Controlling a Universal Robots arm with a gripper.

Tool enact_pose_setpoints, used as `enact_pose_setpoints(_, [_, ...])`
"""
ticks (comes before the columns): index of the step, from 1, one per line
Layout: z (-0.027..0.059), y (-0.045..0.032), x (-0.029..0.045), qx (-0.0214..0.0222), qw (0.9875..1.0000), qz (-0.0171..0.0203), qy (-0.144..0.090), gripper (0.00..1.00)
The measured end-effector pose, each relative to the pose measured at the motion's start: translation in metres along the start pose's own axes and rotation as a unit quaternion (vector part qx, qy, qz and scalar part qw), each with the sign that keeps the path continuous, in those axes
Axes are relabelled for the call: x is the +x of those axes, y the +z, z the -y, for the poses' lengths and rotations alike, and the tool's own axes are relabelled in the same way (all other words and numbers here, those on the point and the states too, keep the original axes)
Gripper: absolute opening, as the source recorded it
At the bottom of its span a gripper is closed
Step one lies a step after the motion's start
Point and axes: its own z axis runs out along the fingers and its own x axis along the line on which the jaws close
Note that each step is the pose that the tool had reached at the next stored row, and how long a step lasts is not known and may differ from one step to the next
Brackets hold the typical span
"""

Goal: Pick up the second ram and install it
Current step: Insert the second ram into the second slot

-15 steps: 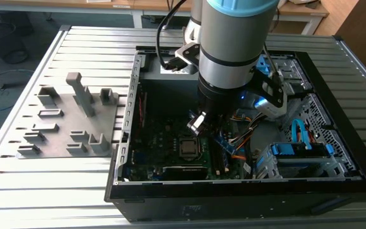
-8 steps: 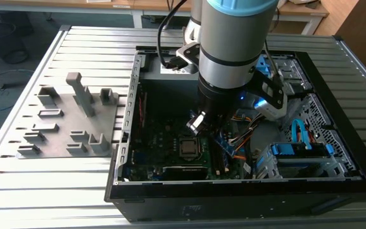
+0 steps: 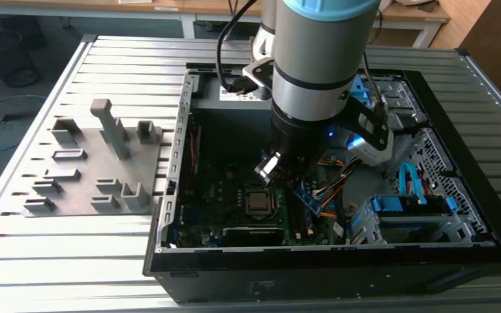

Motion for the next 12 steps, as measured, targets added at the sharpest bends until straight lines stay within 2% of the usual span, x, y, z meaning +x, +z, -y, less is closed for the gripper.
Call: enact_pose_setpoints(12, [0.0,0.0,0.0,0.0039,0.9997,-0.0018,0.023,0.14])
